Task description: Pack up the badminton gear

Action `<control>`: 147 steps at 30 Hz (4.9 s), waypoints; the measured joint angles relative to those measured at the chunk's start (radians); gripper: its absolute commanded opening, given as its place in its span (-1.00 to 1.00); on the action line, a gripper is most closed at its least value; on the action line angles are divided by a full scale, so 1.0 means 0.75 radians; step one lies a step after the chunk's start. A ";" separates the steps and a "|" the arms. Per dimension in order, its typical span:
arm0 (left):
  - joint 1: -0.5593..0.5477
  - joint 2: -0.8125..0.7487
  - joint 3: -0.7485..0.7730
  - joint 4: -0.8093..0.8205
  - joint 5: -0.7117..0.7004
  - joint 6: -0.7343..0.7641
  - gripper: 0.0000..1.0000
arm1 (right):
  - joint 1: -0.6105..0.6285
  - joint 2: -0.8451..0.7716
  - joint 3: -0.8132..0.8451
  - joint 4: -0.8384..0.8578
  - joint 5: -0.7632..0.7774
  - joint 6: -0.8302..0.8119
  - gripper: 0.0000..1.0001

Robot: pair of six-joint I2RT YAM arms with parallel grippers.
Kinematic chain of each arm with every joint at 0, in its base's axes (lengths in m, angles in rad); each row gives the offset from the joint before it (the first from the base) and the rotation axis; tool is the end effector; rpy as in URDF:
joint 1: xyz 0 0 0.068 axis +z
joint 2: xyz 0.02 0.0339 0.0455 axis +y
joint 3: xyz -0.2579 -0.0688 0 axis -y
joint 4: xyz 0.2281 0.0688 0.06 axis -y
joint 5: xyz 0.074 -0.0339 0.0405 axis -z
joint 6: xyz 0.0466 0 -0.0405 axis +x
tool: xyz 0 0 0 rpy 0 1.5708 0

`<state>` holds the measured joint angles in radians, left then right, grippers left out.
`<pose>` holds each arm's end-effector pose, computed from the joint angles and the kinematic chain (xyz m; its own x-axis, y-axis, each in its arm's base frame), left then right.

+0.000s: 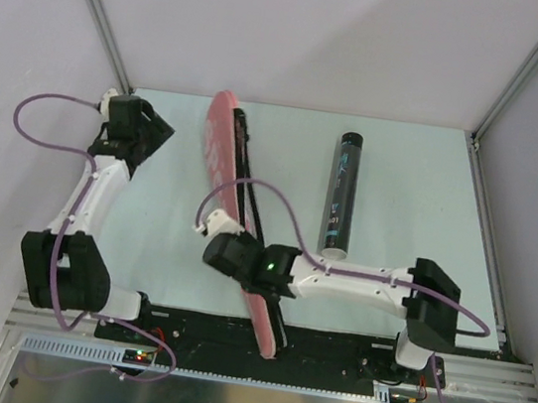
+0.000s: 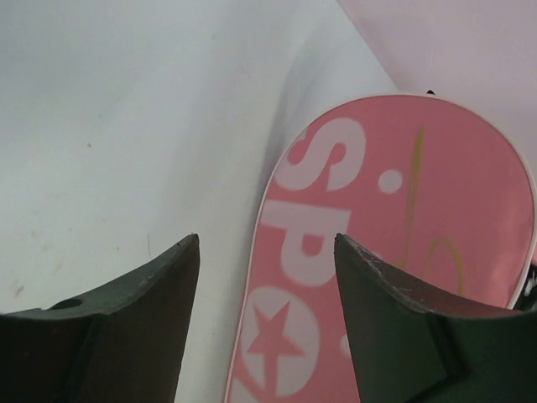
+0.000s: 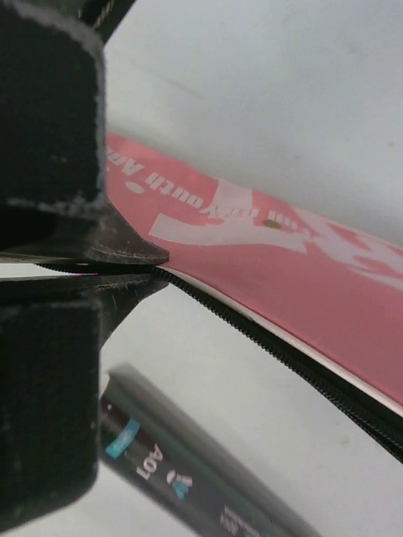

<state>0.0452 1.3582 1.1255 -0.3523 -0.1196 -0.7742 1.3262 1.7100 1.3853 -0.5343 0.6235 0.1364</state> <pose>0.3011 0.0192 0.3050 -0.2936 -0.7081 -0.6421 -0.4888 0.6885 -0.5358 0.1146 0.3467 0.2683 -0.2762 -0.6508 -0.7072 -0.6639 0.6613 -0.3492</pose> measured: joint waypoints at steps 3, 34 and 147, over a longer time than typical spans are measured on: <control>0.080 0.059 0.066 -0.006 0.055 -0.002 0.40 | 0.086 0.087 0.018 -0.036 0.156 -0.108 -1.00; 0.152 0.316 0.392 -0.022 0.495 -0.084 0.35 | 0.327 0.151 -0.164 0.277 0.541 -0.485 -1.00; 0.037 0.304 0.347 -0.021 0.538 -0.073 -1.00 | -0.520 0.523 0.930 0.430 -0.954 -0.126 -0.58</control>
<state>0.0727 1.5860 1.3857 -0.3683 0.2840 -0.8288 0.9363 2.1025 2.0827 -0.2115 -0.0917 0.0422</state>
